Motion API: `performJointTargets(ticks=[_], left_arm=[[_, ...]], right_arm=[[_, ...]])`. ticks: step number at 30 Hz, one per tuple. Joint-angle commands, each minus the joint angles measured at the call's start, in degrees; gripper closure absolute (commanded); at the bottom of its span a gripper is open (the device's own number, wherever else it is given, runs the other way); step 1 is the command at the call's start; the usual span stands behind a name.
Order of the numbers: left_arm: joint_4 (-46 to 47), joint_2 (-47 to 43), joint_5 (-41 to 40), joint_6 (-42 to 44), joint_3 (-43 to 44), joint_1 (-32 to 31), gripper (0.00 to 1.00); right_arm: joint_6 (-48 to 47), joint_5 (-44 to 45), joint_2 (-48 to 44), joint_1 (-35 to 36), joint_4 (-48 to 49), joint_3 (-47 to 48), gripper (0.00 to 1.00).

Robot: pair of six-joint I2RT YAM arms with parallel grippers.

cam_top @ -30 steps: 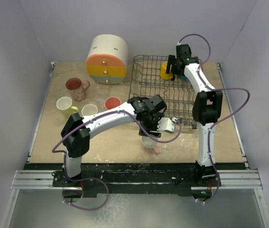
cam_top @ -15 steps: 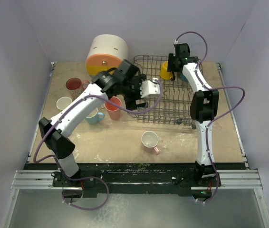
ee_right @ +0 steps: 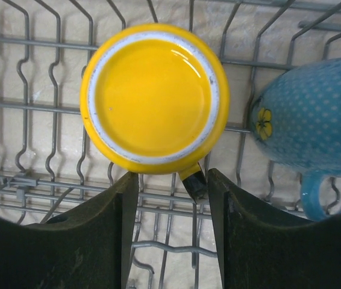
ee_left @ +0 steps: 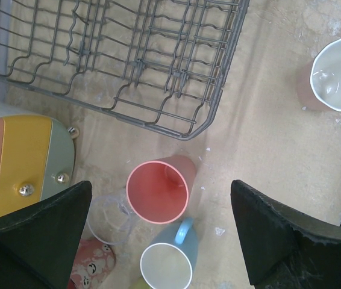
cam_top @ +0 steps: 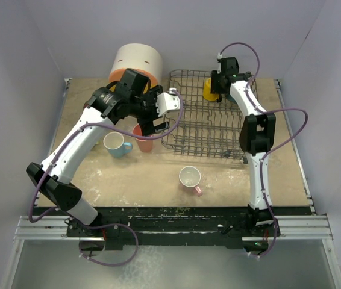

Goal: Unload the cups from the dish rack

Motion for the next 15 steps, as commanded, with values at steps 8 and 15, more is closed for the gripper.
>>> performJointTargets(ticks=[8, 15], left_arm=[[0.43, -2.08, 2.63, -0.77, -1.37, 1.87, 0.01], [1.35, -3.34, 2.51, -1.15, -2.9, 2.07, 0.01]], right_arm=[[-1.92, -1.14, 2.49, -0.82, 3.92, -2.38, 0.47], [-1.72, -2.95, 0.01, -0.82, 7.07, -4.4, 0.76]])
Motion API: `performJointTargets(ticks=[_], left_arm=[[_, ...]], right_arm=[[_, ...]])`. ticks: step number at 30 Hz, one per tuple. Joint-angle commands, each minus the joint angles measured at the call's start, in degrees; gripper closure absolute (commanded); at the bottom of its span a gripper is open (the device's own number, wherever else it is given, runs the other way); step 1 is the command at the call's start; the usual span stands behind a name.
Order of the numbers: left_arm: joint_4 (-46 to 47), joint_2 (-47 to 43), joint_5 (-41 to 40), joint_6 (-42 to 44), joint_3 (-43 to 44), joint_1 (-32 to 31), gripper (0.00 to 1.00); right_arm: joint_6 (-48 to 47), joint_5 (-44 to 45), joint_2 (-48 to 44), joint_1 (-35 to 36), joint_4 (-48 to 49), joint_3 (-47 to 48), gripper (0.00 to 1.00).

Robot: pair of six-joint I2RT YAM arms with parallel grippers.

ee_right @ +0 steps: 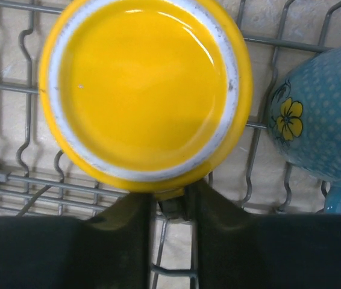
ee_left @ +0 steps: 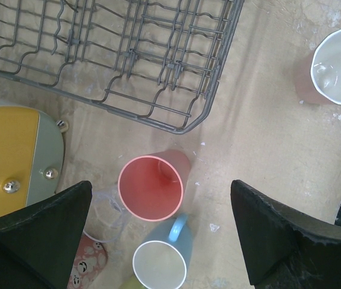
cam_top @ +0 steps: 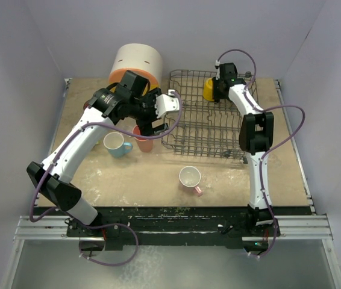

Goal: Unload the cups from the dish rack

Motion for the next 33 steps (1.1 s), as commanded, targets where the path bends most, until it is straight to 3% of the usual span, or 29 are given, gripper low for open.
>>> performJointTargets(ticks=[1, 3, 9, 15, 21, 25, 28, 31, 33], left_arm=[[1.47, -3.49, 1.61, -1.09, -1.01, 0.63, 0.01], [1.72, -4.18, 1.59, -1.2, -1.87, 0.64, 0.0], [2.85, -6.04, 0.49, -0.72, -5.28, 1.0, 0.01], [5.15, -6.47, -0.02, -0.77, -7.14, 2.27, 0.01], [13.38, -8.62, -0.71, 2.47, -11.31, 3.71, 0.01], [21.67, -14.42, 2.24, 7.45, -18.6, 3.91, 0.0], [26.18, -17.97, 4.45, 10.06, -22.22, 3.92, 0.01], [28.8, -20.42, 6.51, 11.82, -24.06, 3.92, 0.01], [31.09, -22.18, 7.74, 12.11, -26.03, 3.92, 0.01]], right_arm=[[0.05, -0.07, -2.63, -0.56, 5.5, -1.27, 0.82], [-0.52, 0.66, -3.5, -0.52, 7.07, -1.24, 0.91], [-1.15, 1.26, -7.34, -0.03, 9.06, -0.4, 1.0], [-2.17, 1.58, -13.55, 2.22, 8.22, 2.19, 1.0], [3.9, -5.18, -24.22, 4.85, 4.32, -1.24, 1.0], [8.66, -12.45, -33.48, 7.93, 2.16, -10.32, 1.0], [14.22, -19.69, -43.2, 10.18, 4.89, -22.64, 1.0], [24.69, -31.34, -53.94, 10.92, 14.62, -39.11, 1.0], [33.8, -38.02, -60.73, 11.3, 27.0, -51.95, 1.0]])
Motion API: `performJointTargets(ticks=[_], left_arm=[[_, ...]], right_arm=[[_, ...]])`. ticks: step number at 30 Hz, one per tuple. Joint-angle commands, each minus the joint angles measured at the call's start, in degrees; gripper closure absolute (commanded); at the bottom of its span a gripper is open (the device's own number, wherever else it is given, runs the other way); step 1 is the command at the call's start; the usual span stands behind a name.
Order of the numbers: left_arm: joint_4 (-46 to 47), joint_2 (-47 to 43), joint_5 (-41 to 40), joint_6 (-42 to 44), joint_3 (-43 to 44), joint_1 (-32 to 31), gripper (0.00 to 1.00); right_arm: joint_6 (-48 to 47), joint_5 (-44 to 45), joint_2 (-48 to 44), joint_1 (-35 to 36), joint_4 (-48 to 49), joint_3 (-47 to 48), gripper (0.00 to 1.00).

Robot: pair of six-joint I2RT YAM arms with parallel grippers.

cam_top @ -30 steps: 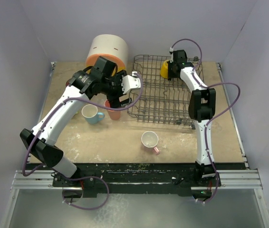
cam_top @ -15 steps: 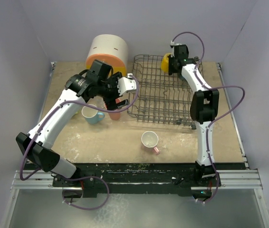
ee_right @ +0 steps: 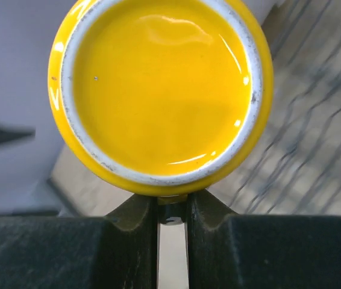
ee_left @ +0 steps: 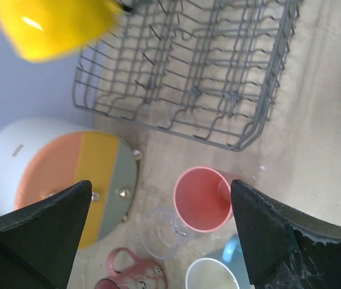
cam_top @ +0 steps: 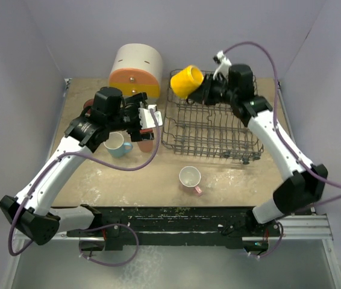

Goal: Unload the cups from the dish rack

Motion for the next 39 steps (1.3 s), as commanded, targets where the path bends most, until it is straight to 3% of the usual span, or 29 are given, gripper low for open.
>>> performJointTargets(ticks=[1, 5, 9, 16, 26, 39], left_arm=[[9.63, -4.51, 5.91, 3.88, -3.21, 0.21, 0.01], [10.06, -6.64, 8.68, 4.06, -3.68, 0.12, 0.01], [6.69, -7.72, 11.78, 4.93, -2.28, 0.12, 0.03], [4.15, -10.43, 14.34, 3.86, -0.27, 0.12, 0.09], [4.37, -9.79, 15.91, -0.32, 6.31, 0.12, 0.22], [5.45, -9.26, 16.85, -2.38, 5.34, 0.12, 0.46]], right_arm=[[22.07, -19.02, -13.87, 0.73, 22.91, -21.66, 1.0], [34.58, -23.19, -21.22, 3.43, 34.81, -32.97, 1.0], [52.66, -24.49, -26.06, 5.53, 55.4, -45.24, 1.0], [66.92, -19.33, -29.07, 11.63, 71.48, -53.41, 1.0], [73.4, -13.04, -27.35, 18.68, 83.37, -55.51, 1.0], [75.1, -8.13, -21.5, 27.56, 91.47, -54.06, 1.0]])
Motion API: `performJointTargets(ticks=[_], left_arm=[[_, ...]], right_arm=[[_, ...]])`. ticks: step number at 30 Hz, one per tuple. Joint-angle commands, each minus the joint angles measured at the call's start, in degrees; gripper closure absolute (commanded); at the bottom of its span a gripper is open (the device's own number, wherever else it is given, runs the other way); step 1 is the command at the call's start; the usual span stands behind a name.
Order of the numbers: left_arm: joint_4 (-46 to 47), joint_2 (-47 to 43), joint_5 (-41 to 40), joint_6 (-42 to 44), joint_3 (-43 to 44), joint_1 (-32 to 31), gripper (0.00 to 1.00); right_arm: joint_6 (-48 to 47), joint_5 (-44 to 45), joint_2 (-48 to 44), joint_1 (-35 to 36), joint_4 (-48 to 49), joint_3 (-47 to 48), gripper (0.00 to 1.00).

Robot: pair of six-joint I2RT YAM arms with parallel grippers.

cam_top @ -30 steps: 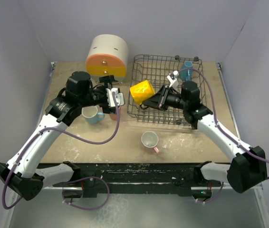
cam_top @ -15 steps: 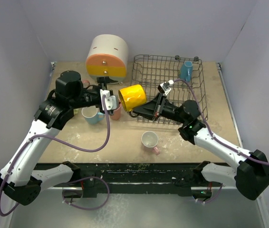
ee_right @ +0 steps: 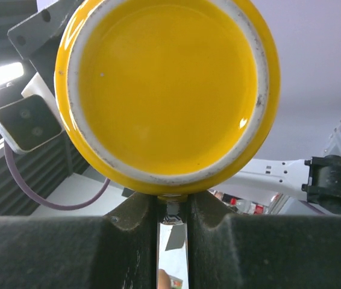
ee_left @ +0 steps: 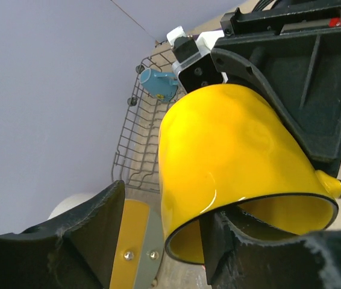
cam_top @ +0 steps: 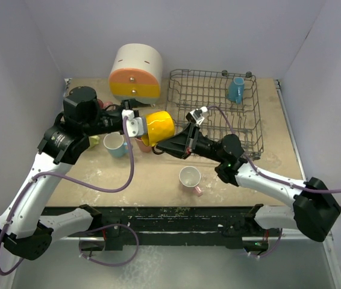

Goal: Unload the cups from the dish rack

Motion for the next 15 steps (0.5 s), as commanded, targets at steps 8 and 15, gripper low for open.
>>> performJointTargets(ticks=[8, 15], left_arm=[[2.89, -0.63, 0.26, -2.94, -2.89, 0.11, 1.0], [-6.05, 1.73, -5.08, 0.57, -4.59, 0.1, 1.0]], right_arm=[[1.2, 5.04, 2.12, 3.17, 13.8, 2.43, 0.88], [-4.93, 0.08, -1.89, -2.89, -3.4, 1.17, 0.13]])
